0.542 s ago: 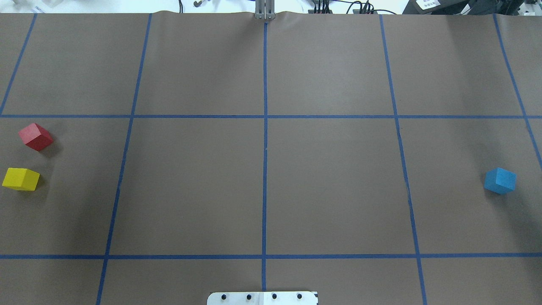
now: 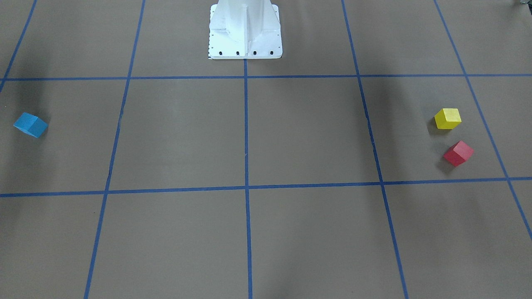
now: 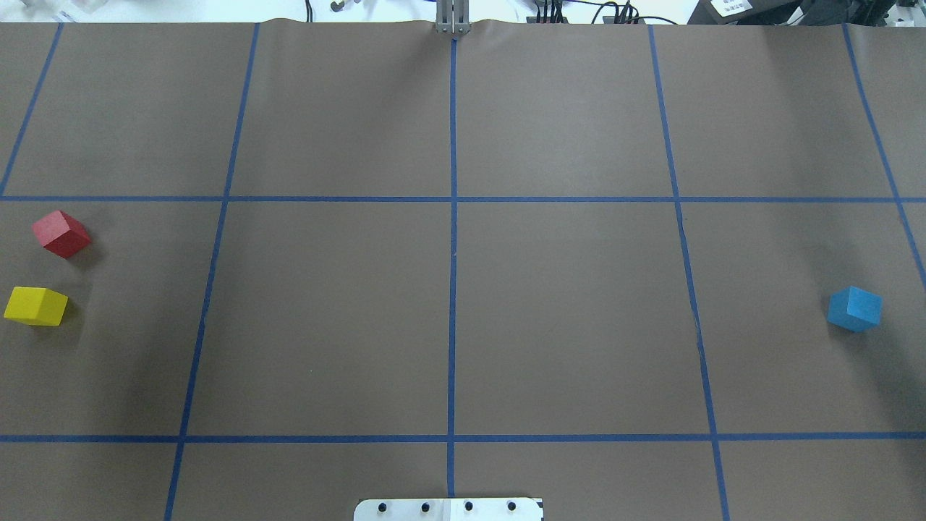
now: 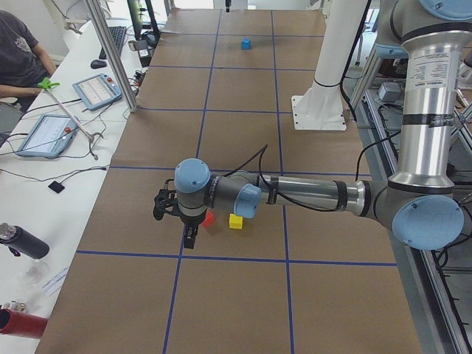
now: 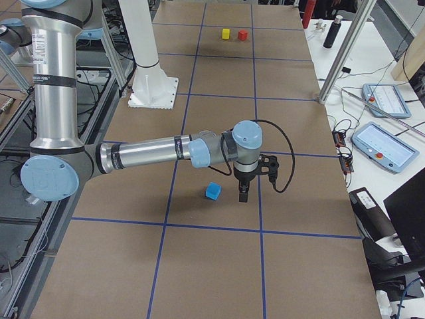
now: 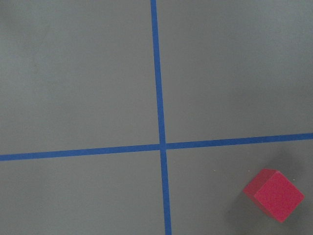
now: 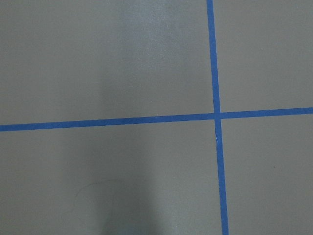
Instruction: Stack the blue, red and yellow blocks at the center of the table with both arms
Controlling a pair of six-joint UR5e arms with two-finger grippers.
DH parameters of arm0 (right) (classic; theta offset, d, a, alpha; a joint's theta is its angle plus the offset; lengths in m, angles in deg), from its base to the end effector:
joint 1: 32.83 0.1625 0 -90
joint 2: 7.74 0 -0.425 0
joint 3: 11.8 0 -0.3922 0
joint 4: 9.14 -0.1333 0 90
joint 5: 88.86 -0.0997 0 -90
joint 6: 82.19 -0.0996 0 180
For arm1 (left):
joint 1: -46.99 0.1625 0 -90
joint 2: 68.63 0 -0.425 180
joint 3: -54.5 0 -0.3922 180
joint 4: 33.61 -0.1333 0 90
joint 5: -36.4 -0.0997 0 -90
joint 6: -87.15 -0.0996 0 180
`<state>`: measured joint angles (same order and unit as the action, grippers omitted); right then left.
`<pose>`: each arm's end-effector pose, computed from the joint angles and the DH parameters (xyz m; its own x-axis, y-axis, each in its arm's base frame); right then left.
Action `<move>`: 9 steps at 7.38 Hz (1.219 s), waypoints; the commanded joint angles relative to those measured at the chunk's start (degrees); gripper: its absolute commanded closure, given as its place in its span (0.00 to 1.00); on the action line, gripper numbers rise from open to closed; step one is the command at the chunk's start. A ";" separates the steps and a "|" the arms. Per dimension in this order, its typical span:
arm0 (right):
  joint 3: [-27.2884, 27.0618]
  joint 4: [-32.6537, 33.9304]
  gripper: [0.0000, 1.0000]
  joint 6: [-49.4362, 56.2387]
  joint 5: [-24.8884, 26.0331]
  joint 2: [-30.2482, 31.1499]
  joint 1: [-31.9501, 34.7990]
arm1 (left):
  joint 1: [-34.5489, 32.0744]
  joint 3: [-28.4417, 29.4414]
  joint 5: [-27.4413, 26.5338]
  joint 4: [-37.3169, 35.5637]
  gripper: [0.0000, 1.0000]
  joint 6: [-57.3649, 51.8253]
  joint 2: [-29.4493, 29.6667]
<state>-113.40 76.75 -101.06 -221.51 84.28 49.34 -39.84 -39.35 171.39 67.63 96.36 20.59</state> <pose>-0.0010 -0.4904 0.5695 0.7116 0.0662 0.6994 -0.1033 0.9946 0.0110 -0.0351 -0.5026 0.6101 0.6961 0.0560 -0.7158 0.0586 0.9892 0.1343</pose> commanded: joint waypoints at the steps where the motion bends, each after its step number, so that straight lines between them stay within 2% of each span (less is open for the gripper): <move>1: 0.26 -0.02 0.00 -0.12 0.02 0.00 0.00 | -0.10 -0.37 0.19 0.62 0.00 -0.51 -0.98; 7: 4.74 -0.10 0.00 -0.20 0.37 -0.96 0.00 | -0.18 -2.04 0.63 0.53 0.00 -0.24 -1.67; 9: 4.39 -0.10 0.00 -0.12 0.29 -0.79 0.00 | 0.25 -2.92 0.63 0.45 0.00 0.37 -2.56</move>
<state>-108.90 76.65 -101.21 -221.17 83.42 49.34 -39.79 -41.87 172.00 68.10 96.57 18.38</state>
